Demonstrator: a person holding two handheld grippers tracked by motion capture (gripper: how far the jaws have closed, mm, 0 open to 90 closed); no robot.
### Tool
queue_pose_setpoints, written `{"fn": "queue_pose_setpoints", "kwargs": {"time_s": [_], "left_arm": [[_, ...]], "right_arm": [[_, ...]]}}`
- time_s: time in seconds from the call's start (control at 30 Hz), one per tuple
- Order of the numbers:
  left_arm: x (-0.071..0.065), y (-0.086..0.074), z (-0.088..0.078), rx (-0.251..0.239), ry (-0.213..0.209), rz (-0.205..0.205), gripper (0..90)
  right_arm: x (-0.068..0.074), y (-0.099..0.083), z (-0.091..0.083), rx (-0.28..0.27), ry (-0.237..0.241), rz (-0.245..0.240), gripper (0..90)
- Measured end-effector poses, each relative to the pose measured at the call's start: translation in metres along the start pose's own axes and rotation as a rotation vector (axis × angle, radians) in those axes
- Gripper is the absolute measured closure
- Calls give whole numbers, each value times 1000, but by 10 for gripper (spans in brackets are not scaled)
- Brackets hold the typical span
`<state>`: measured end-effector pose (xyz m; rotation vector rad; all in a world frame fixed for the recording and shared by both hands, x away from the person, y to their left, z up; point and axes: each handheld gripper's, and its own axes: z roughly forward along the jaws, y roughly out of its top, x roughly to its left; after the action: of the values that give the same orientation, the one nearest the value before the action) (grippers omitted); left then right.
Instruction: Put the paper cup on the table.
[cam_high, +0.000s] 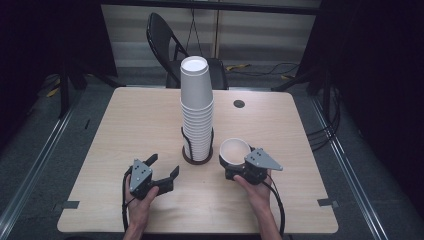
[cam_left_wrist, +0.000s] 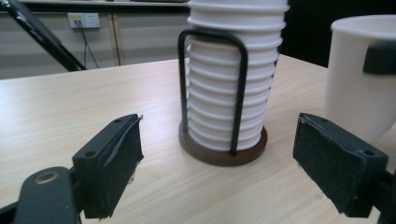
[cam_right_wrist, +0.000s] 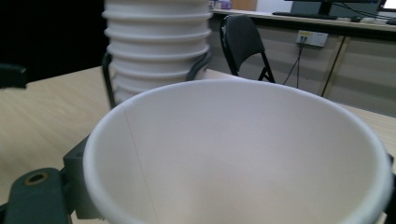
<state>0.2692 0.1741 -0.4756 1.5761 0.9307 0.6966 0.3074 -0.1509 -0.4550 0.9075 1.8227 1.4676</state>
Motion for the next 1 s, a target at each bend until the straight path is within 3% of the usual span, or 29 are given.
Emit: {"fn": "queue_pose_setpoints", "kwargs": {"time_s": [0.2, 0.43, 0.6, 0.83, 1.0], "left_arm": [[2, -11, 0, 8, 18, -8, 155], [4, -18, -3, -2, 34, -19, 155], [3, -21, -4, -2, 43, -11, 156], [4, -22, -6, -19, 61, -15, 156], [1, -22, -5, -12, 98, 0, 157]], "right_arm": [[-20, 4, 5, -2, -35, 67, 122], [-39, 6, 15, -9, -98, 111, 121], [-48, 10, 25, -13, -119, 102, 120], [-58, 8, 45, 13, -123, 135, 121], [-62, 7, 57, 17, -127, 132, 121]]}}
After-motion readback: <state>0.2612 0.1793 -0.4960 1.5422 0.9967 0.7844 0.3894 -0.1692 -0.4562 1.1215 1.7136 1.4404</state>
